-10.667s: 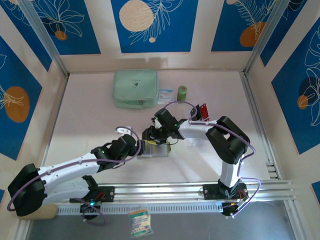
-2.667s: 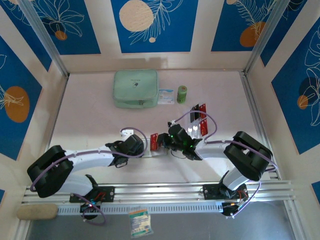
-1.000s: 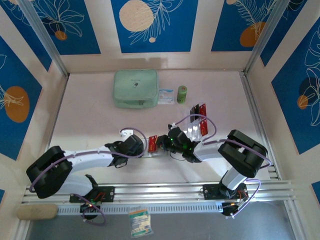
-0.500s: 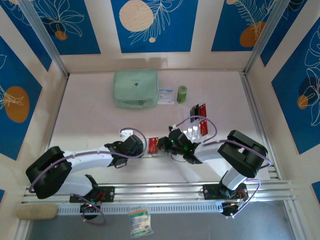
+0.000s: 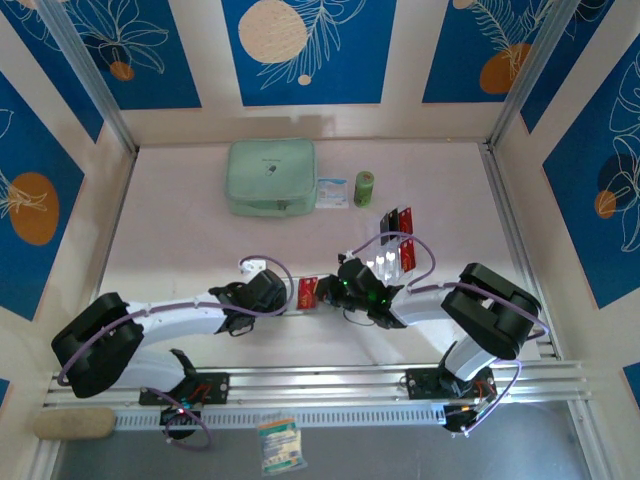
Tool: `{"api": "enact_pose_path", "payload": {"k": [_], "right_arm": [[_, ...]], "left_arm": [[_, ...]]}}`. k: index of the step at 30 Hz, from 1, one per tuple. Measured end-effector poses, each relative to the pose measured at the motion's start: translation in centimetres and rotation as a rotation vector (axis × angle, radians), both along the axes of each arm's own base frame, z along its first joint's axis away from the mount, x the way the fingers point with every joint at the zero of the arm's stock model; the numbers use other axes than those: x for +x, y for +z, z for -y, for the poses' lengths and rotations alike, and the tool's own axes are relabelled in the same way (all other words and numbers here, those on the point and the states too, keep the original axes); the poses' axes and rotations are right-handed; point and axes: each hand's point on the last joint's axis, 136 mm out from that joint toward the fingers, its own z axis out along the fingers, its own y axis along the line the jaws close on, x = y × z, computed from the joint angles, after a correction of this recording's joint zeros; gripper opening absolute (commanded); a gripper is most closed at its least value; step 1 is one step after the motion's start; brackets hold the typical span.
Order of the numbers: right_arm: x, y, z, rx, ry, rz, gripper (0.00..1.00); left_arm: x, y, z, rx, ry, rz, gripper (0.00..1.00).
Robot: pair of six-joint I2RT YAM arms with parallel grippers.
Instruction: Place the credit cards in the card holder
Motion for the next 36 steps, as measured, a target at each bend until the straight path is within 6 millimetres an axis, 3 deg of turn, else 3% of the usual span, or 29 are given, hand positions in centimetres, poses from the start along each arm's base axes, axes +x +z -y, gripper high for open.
{"api": "enact_pose_path", "payload": {"k": [19,32,36], "right_arm": [[-0.1,-0.8,-0.3,-0.026,0.032,-0.056,0.00],[0.3,-0.9,-2.2,-0.027,0.096,-0.092,0.00],[0.2,-0.7,-3.2,-0.039,0.146,-0.109,0.19]], "left_arm": [[0.0,0.0,0.0,0.000,0.000,0.000,0.96],[0.0,0.0,0.0,0.000,0.000,0.000,0.96],[0.0,0.0,0.0,0.000,0.000,0.000,0.96]]}}
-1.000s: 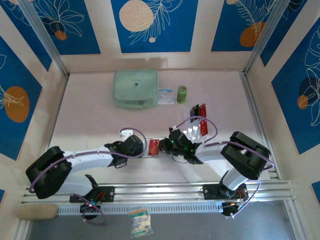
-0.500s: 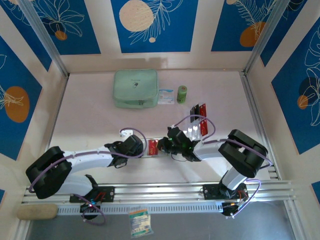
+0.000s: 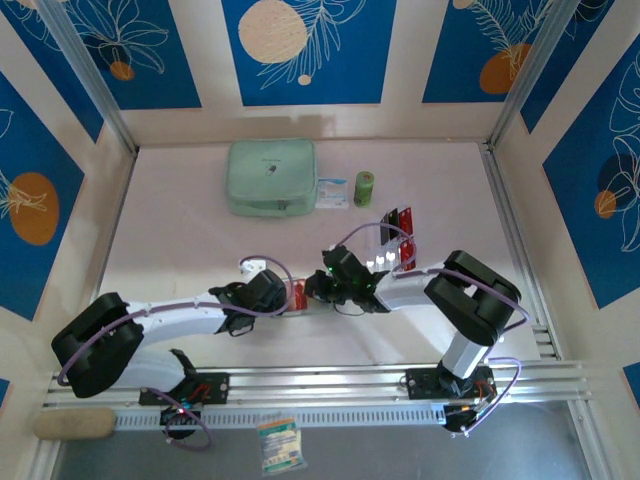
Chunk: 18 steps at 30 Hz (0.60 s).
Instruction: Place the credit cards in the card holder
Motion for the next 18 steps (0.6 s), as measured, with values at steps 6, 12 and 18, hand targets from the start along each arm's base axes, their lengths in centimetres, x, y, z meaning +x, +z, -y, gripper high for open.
{"api": "enact_pose_path", "payload": {"k": [6,12,18], "right_arm": [[-0.5,0.4,0.5,-0.059,0.058,-0.003,0.18],[-0.2,1.5,0.6,-0.097,0.094,0.015,0.08],[0.2,2.0,-0.1,-0.105,0.120,0.019,0.04]], "left_arm": [[0.0,0.1,0.0,-0.002,0.000,0.002,0.96],[0.0,0.2,0.0,-0.007,0.000,0.006,0.96],[0.0,0.3,0.0,-0.009,0.000,0.008,0.96]]}}
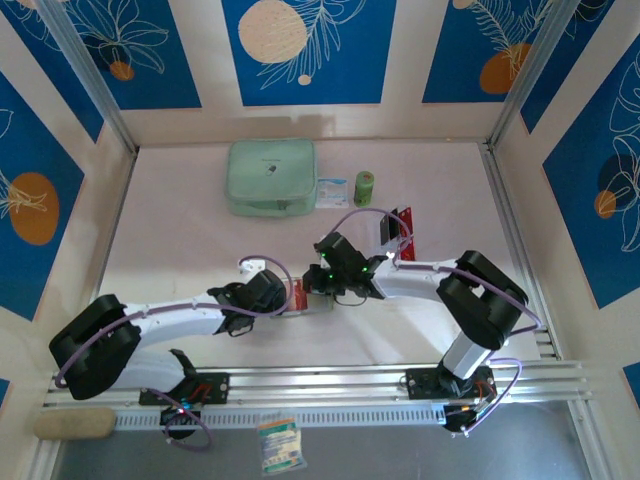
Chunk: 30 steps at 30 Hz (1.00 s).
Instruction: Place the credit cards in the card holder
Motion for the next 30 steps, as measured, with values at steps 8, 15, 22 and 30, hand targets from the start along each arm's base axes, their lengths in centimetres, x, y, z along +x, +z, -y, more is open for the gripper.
{"api": "enact_pose_path", "payload": {"k": [8,15,22,30], "right_arm": [[-0.2,-2.5,0.0,-0.056,0.009,-0.053,0.02],[-0.1,-2.3,-0.2,-0.053,0.012,-0.049,0.02],[0.0,-2.4,-0.6,-0.059,0.018,-0.058,0.01],[-0.2,-2.6,-2.8,-0.055,0.056,-0.059,0.00]], "left_arm": [[-0.2,0.6,-0.9,0.005,0.018,-0.003,0.98],[-0.2,0.5,-2.1,0.004,0.081,-0.021,0.98],[-0.5,-1.1,-2.2,0.022,0.102,-0.064,0.97],[-0.4,-1.2,-2.2,0.021,0.104,-0.063,0.97]]}}
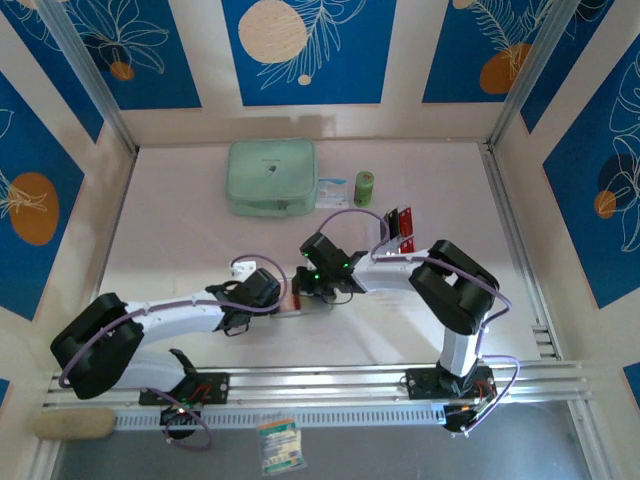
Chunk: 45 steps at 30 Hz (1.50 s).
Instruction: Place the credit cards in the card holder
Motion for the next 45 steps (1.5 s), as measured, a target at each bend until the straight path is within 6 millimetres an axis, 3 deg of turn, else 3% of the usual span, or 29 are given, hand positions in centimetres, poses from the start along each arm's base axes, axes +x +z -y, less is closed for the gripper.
{"api": "enact_pose_path", "payload": {"k": [8,16,35,45], "right_arm": [[-0.1,0.3,-0.3,0.001,0.007,-0.015,0.00],[-0.5,3.2,-0.2,0.031,0.013,0.017,0.00],[-1.5,0.3,1.5,-0.095,-0.003,-0.007,0.00],[-1.8,-0.1,0.9,-0.107,0.014,-0.007,0.00]], "left_arm": [[0.0,0.0,0.0,-0.001,0.000,0.000,0.97],[-0.1,0.1,0.0,-0.009,0.000,0.007,0.97],[-0.1,0.1,-0.1,-0.011,-0.002,0.010,0.97],[-0.1,0.1,-0.1,-0.011,-0.002,0.011,0.97]]}}
